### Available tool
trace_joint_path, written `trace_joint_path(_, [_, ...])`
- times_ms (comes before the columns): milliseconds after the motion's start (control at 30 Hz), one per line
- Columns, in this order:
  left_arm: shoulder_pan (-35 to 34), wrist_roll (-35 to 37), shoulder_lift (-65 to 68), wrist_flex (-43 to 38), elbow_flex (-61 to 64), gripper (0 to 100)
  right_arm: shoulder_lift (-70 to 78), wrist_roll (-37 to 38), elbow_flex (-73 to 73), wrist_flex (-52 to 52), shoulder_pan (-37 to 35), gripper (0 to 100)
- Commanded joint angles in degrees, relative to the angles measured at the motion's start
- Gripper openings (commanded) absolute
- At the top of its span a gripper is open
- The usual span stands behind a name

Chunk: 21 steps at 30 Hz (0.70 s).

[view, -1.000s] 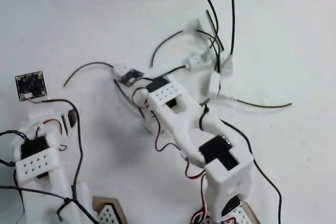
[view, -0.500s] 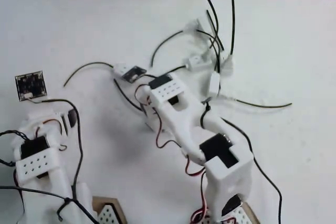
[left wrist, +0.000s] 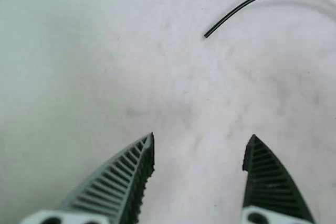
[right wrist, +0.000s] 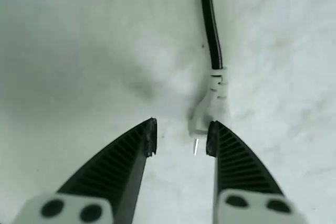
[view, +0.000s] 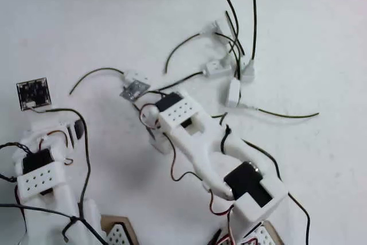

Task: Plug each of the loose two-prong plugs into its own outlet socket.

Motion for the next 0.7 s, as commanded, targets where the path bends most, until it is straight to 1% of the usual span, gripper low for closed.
trace_joint_path(0, [0.7,-0.4,-0.9,-0.8,-1.7,27,3.0,0.6,-0.3,-3.5,3.3,15.2])
trace_joint_path(100, [0.7,-0.4,-0.9,-0.7,-1.7,27,6.3,1.3,-2.9,-3.3,4.8,15.2])
trace_joint_path(233, [0.7,-0.4,-0.9,-0.7,-1.7,27,9.0,2.8,-4.9,-1.7,5.0,14.0])
trace_joint_path(433, [0.7,-0.4,-0.9,-0.7,-1.7,27,9.3,2.9,-5.0,-2.9,5.1,1.9])
trace_joint_path(667, [0.7,-0.4,-0.9,-0.7,-1.7,27,8.1,2.9,-5.0,-0.7,4.6,1.8])
